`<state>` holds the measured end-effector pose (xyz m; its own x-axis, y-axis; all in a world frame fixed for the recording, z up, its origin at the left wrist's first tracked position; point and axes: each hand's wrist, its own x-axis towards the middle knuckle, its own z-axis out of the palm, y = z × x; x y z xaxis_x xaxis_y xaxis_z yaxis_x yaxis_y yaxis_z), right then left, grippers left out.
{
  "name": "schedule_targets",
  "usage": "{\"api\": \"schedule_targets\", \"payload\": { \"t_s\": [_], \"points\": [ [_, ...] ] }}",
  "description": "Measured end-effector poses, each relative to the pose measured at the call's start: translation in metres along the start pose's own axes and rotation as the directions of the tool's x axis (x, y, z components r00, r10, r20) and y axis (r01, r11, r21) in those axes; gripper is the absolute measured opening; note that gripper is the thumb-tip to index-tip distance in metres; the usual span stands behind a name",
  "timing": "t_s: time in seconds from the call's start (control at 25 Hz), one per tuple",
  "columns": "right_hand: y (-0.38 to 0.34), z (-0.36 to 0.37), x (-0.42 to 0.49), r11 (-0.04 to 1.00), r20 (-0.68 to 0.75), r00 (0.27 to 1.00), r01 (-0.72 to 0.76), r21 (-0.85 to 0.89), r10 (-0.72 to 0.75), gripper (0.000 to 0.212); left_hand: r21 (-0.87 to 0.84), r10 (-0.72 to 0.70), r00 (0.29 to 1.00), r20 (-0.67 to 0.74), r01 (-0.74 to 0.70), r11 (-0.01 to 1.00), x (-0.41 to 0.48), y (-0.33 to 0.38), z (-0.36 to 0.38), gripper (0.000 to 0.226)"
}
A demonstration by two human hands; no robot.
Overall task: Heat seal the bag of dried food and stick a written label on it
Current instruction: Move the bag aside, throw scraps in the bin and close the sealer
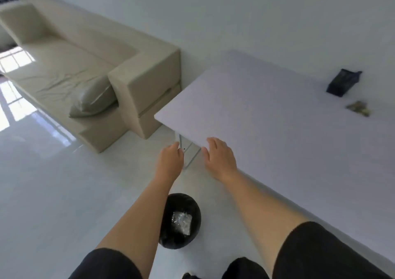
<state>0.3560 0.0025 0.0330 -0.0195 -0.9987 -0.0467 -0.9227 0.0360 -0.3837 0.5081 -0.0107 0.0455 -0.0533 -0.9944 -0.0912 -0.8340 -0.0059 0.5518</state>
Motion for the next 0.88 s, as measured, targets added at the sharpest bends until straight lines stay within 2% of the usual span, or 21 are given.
{"api": "schedule_targets", "payload": {
  "t_s": [0.12, 0.28, 0.44, 0.68, 0.88],
  "points": [
    [0.049, -0.073, 0.002, 0.994, -0.155, 0.983, -0.107, -0.030, 0.101, 0.051, 0.010, 0.184, 0.983, 0.002, -0.184, 0.983, 0.028, 0.083, -0.012, 0.037],
    [0.137, -0.150, -0.030, 0.944, -0.302, 0.898, -0.330, 0.019, 0.320, 0.059, 0.020, 0.400, 0.912, 0.092, -0.403, 0.915, 0.035, 0.193, 0.010, 0.042],
    [0.246, -0.207, -0.084, 0.843, -0.417, 0.752, -0.534, 0.070, 0.511, 0.063, 0.002, 0.579, 0.790, 0.203, -0.592, 0.806, 0.024, 0.307, 0.072, 0.044],
    [0.439, -0.252, -0.159, 0.691, -0.471, 0.569, -0.711, 0.130, 0.674, 0.065, -0.042, 0.670, 0.645, 0.369, -0.708, 0.705, 0.001, 0.469, 0.206, 0.046],
    [0.577, -0.271, -0.208, 0.564, -0.426, 0.463, -0.813, 0.144, 0.777, 0.068, -0.036, 0.636, 0.595, 0.491, -0.716, 0.697, -0.001, 0.577, 0.309, 0.051]
  ]
}}
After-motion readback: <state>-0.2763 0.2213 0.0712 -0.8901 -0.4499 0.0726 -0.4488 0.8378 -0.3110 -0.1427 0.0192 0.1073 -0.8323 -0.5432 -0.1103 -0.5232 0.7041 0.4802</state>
